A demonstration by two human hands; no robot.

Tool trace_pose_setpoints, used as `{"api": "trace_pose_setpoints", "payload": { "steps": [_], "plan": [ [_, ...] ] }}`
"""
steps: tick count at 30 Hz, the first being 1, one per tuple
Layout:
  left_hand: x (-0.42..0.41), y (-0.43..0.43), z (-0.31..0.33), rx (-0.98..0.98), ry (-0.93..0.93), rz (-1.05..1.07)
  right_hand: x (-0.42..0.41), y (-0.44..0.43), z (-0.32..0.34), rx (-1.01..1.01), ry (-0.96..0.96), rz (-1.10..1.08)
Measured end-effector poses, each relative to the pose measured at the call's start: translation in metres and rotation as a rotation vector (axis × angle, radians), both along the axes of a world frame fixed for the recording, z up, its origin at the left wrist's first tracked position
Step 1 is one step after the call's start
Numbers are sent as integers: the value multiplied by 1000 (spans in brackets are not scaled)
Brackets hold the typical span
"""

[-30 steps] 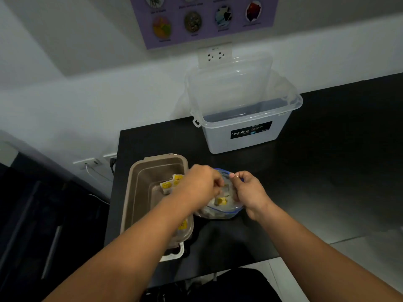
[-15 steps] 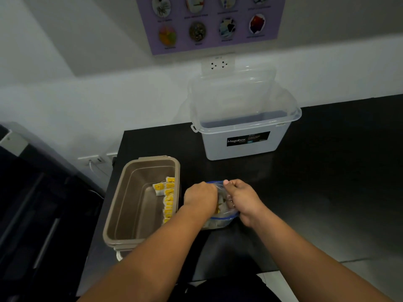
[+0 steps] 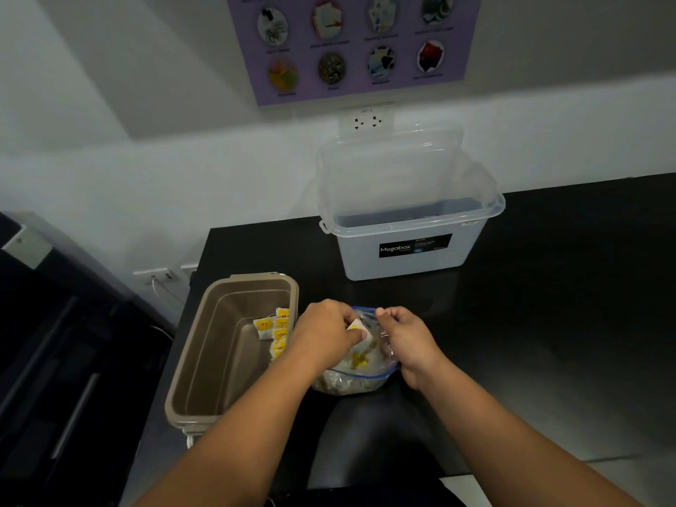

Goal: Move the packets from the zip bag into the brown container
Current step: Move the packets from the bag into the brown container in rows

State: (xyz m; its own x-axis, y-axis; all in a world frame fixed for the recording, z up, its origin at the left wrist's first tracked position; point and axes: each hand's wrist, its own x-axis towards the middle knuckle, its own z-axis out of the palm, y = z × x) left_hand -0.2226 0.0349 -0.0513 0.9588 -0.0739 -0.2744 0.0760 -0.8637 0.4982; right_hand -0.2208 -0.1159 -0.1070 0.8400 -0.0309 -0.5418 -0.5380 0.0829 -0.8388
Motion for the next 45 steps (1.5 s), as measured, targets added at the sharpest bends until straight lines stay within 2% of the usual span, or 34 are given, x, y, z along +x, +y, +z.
{"api": "trace_pose_setpoints", "payload": {
  "steps": [5, 9, 13, 15, 19, 21, 24, 28, 32, 37, 42, 45],
  "plan": [
    [-6, 14, 18, -160, -69, 63, 2, 5, -1, 8, -3, -41],
    [-5, 44, 42, -268, -129, 193, 6, 8, -3, 27, 6, -71],
    [-3, 91, 61, -125, -244, 292, 8, 10, -4, 44, 4, -72],
    [-3, 109, 63, -16, -239, 323, 9, 12, -4, 43, -3, -83],
    [2, 131, 38, 126, -66, 389, 10, 16, -3, 58, 10, -97],
    [7, 134, 23, 228, 34, 355, 10, 18, -1, 73, 15, -95],
    [14, 136, 5, 283, 160, 323, 11, 21, -2, 71, 10, -89],
    [20, 137, -13, 389, 196, 273, 12, 23, -5, 74, 14, -81],
    [32, 139, -18, 379, 270, 269, 12, 27, -7, 68, 11, -68],
    [33, 144, -36, 297, 171, 292, 14, 28, -8, 64, 27, -73],
    [31, 141, -41, 351, 167, 288, 14, 27, -11, 74, 43, -70],
    [29, 141, -48, 364, 179, 357, 15, 26, -12, 85, 49, -62]
  ]
}}
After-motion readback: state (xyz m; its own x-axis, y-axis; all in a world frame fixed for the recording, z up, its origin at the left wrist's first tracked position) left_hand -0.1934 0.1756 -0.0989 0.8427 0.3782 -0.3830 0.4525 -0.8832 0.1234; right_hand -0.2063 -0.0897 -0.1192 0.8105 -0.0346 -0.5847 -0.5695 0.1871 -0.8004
